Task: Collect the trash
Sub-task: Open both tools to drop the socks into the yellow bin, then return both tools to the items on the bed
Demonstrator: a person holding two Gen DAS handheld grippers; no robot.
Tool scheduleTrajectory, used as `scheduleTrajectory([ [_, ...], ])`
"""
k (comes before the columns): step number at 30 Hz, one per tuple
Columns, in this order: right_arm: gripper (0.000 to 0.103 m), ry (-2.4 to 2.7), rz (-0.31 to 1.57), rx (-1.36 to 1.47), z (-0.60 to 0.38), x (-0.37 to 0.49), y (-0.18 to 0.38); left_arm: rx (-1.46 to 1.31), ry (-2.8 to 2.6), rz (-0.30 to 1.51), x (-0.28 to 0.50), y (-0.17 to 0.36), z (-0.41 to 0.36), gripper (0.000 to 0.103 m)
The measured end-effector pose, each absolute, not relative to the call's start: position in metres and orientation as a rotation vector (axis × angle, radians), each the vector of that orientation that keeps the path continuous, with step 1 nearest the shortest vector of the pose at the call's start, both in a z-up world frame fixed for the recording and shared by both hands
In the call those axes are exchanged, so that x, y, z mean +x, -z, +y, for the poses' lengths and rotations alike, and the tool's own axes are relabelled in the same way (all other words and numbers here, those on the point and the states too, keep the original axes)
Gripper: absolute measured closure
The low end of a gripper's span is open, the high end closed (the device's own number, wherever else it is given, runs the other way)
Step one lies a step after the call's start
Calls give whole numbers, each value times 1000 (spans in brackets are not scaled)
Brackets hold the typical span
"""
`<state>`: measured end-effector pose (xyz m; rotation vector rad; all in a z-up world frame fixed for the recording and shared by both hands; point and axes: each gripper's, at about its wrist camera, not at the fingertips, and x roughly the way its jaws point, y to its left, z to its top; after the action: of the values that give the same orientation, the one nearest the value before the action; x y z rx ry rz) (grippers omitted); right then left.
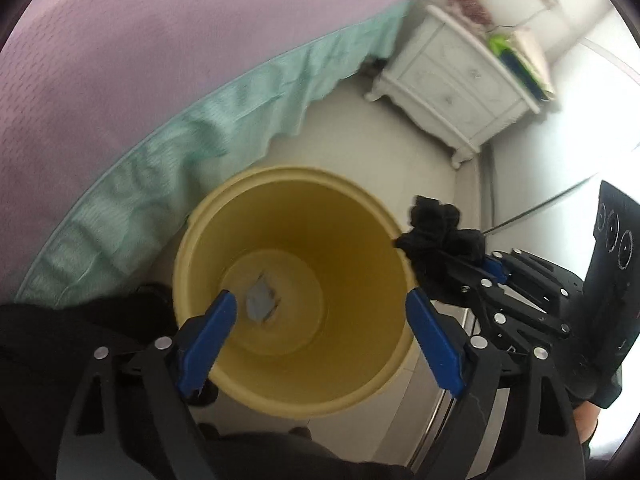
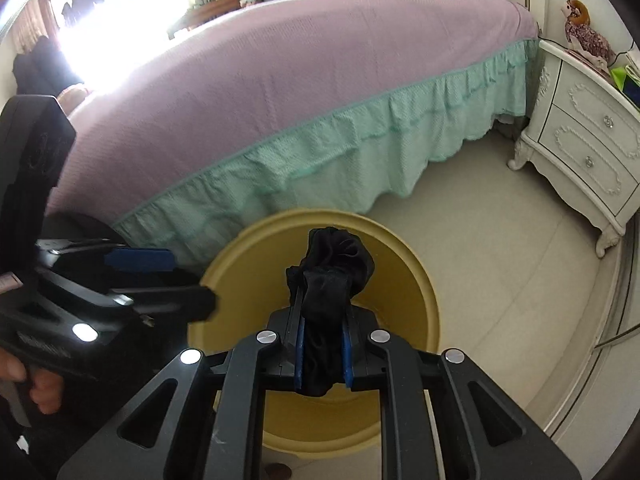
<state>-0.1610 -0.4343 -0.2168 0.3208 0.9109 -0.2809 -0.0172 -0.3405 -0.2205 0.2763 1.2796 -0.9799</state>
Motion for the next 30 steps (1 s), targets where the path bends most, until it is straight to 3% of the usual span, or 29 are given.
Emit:
scheduleTrajectory([
  [5, 88, 269, 973, 301, -429, -153, 232, 332, 894, 1204, -6, 210, -324, 11],
  [7, 79, 262, 1004, 278, -425, -148, 237, 329, 892, 1184, -3, 207, -319, 10],
  [9, 54, 281, 1028, 240, -419, -144, 242, 331, 892, 1169, -2, 207, -316, 10],
  [23, 54, 225, 942, 247, -411, -146, 219, 314, 907, 1116, -7, 195, -306, 10],
  [30, 26, 168, 767, 164, -388, -136, 176, 248, 882, 982, -11, 146, -272, 9],
])
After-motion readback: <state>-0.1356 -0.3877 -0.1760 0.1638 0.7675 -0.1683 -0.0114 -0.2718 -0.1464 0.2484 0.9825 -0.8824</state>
